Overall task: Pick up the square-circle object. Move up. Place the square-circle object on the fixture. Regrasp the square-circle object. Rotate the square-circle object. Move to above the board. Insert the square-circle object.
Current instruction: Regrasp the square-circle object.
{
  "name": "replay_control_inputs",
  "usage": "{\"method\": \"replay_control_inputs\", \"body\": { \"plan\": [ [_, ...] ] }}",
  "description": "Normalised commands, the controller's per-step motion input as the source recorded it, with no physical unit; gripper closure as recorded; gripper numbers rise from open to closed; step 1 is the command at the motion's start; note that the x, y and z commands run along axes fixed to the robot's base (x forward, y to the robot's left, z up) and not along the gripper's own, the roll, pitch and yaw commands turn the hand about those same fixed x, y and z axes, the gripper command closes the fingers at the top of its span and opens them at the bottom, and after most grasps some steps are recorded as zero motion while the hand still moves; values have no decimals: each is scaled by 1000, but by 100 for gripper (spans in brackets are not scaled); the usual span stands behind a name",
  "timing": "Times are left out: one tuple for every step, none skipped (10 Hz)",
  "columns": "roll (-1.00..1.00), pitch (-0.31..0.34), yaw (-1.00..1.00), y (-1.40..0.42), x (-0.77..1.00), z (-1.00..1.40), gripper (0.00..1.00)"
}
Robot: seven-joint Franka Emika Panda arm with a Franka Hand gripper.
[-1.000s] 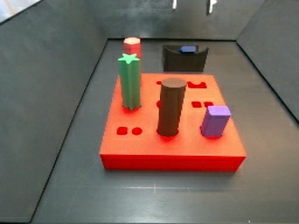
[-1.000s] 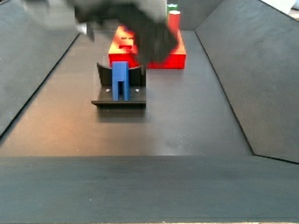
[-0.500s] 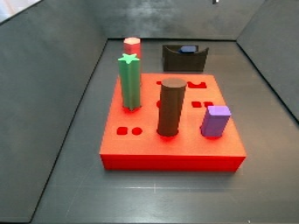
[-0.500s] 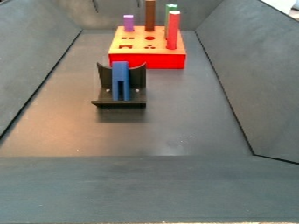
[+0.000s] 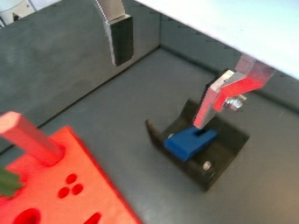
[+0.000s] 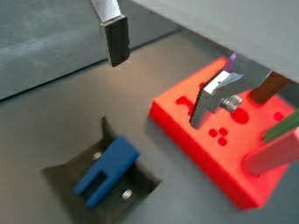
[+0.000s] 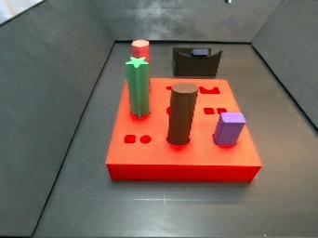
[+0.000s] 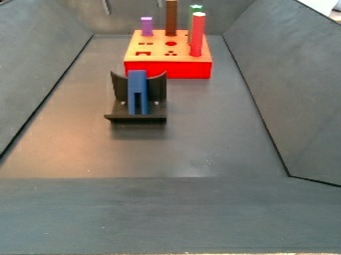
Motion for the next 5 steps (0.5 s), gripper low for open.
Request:
{"method": "replay_control_inputs", "body": {
  "plan": [
    [1000,-23,-3,-15,-38,12,0],
    [1000,-29,-2,-17,-31,5,0],
    [1000,-33,-1,-16,-28,5,0],
    [1000,-34,-1,-16,-30,3,0],
    [1000,-32,-1,-16,-24,8,0]
  ]
}}
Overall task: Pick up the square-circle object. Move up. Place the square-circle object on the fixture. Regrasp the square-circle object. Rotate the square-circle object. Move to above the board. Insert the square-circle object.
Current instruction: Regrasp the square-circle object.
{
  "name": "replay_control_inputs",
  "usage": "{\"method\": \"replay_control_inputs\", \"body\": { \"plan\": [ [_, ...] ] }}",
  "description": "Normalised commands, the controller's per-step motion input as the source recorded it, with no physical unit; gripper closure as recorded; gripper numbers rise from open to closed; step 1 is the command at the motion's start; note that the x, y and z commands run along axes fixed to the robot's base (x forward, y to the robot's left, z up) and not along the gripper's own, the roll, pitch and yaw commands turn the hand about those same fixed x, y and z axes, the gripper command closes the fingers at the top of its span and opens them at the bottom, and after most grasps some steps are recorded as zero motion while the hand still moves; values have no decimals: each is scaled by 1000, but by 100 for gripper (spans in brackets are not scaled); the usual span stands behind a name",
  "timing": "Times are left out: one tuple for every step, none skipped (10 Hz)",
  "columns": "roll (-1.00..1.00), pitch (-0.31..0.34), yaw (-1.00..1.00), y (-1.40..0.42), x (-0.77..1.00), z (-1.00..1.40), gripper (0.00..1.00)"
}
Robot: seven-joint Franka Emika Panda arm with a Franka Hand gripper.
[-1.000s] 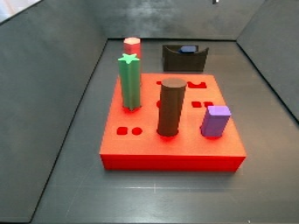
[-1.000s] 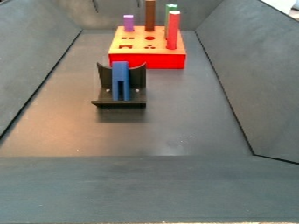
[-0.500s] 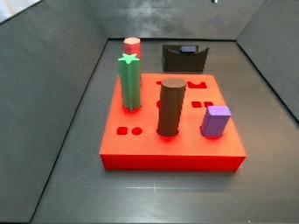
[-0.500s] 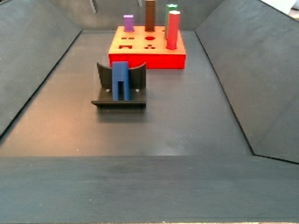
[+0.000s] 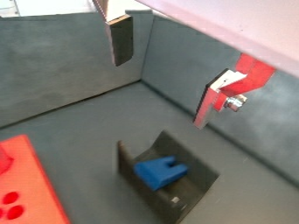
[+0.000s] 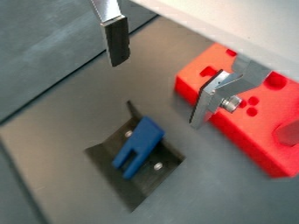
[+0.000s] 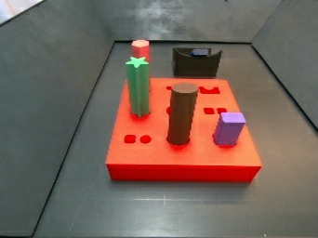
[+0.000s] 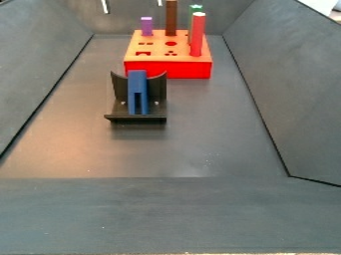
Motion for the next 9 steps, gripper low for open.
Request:
{"method": "replay_control_inputs", "body": {
  "plan": [
    [1000,-28,0,-19,-16,8,0],
    [1000,-20,0,-20,1,5,0],
    [1000,-15,1,-18,11,-1,0],
    [1000,0,2,-22,25,-2,0],
    [1000,13,3,-24,35,-2,0],
    [1000,41,9,-24,49,-10,0],
    [1000,58,13,-29,58,-10,0],
    [978,107,32,-33,73,-12,0],
    [709,131,52,-37,84,-9,0]
  ]
}}
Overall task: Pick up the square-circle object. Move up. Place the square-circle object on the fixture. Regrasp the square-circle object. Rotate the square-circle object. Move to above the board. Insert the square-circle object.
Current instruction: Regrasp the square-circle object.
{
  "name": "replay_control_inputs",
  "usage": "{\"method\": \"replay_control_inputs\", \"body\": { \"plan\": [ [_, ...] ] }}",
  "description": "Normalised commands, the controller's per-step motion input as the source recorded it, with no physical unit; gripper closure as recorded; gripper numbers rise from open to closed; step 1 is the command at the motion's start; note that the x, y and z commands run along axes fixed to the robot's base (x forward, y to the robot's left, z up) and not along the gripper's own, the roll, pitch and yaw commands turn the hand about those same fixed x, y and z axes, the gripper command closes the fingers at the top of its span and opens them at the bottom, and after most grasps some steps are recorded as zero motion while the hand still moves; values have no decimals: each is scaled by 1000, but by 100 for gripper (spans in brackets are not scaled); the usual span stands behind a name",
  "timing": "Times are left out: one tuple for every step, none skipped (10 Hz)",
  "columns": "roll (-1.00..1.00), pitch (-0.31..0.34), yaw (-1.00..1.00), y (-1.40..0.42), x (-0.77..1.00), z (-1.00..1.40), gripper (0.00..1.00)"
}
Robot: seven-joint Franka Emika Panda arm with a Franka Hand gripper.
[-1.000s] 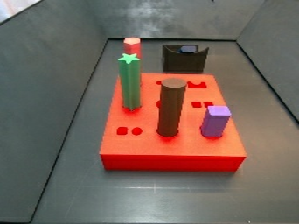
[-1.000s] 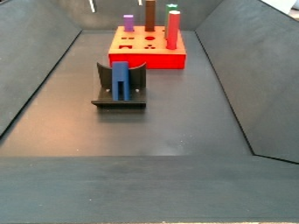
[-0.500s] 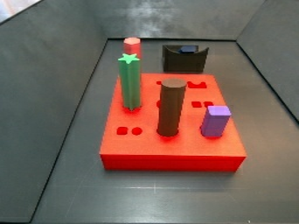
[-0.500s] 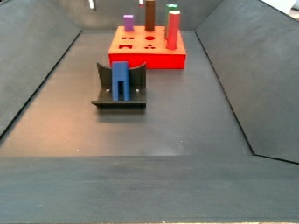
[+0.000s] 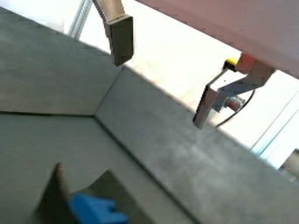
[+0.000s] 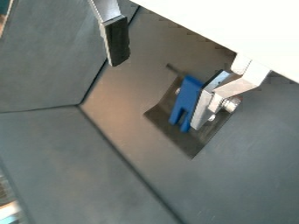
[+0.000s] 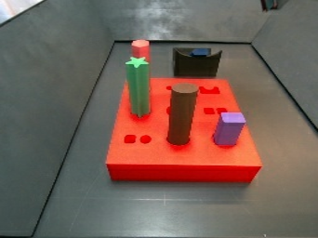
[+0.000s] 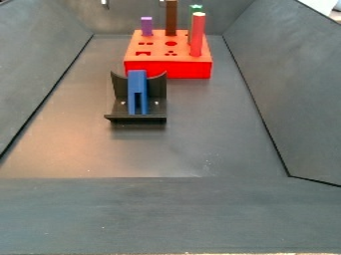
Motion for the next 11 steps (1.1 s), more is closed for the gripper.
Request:
{"method": "replay_control_inputs", "body": {
  "plan": [
    [507,137,74,-38,87,-13,0],
    [394,135,91,-31,85,-12,0],
    [226,109,126,-25,69,-3,0],
    [174,28,205,77,29,-1000,0],
    [145,-2,212,77,32,-1000,0],
    [119,-58,179,68,48,-1000,0],
    [97,-93,146,65,57,-1000,0],
    [88,-115,126,64,62,-1000,0],
    [77,-148,62,58,71,-1000,0],
    [73,-149,24,55,78,-1000,0],
    [71,-140,-8,50,85,-1000,0]
  ]
}}
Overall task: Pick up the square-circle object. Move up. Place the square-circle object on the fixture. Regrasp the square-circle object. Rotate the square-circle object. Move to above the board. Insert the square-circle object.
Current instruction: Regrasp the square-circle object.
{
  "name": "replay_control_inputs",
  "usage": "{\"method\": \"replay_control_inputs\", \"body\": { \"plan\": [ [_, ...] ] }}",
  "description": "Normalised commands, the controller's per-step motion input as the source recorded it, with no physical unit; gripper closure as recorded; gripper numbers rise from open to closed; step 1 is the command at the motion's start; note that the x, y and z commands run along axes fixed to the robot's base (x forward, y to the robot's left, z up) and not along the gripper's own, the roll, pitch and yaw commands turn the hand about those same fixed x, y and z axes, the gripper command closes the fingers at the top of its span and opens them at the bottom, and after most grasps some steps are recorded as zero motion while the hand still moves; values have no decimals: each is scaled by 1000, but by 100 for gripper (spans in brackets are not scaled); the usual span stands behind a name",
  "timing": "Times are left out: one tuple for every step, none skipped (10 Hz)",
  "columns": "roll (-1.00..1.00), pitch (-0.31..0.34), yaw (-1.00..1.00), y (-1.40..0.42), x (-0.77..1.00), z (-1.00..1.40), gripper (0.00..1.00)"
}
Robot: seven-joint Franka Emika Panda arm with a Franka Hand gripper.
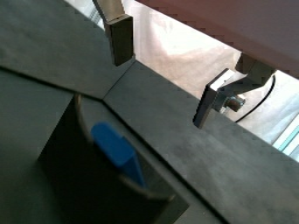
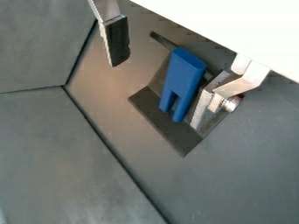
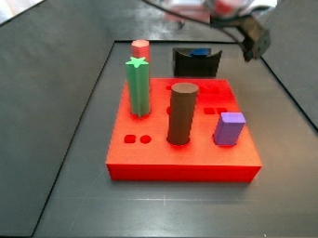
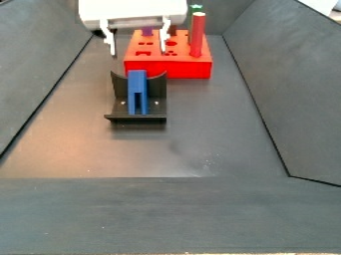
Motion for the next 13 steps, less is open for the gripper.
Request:
{"method": "replay_control_inputs", "body": {
  "plan": [
    [73,-123,-35,46,92,-1000,0],
    [66,-92,-59,41,102,-996,0],
    [66,-65,-67,31,95,-833,0],
    [67,-38,-67,21,86,-678,0],
    [72,-11,-58,11,74,-479,0],
    [70,3,-45,6,74,-330,0],
    [58,30,-25,0,26,-200,0],
    [52,26,-13,-2,14,-188,0],
    [52,26,-4,-1,15,-186,0],
    [52,26,1,0,15,-186,0],
    [52,26,8,0,15,-185,0],
    [52,26,10,0,15,-184,0],
    [0,0,0,0,0,-500,100]
  ]
}}
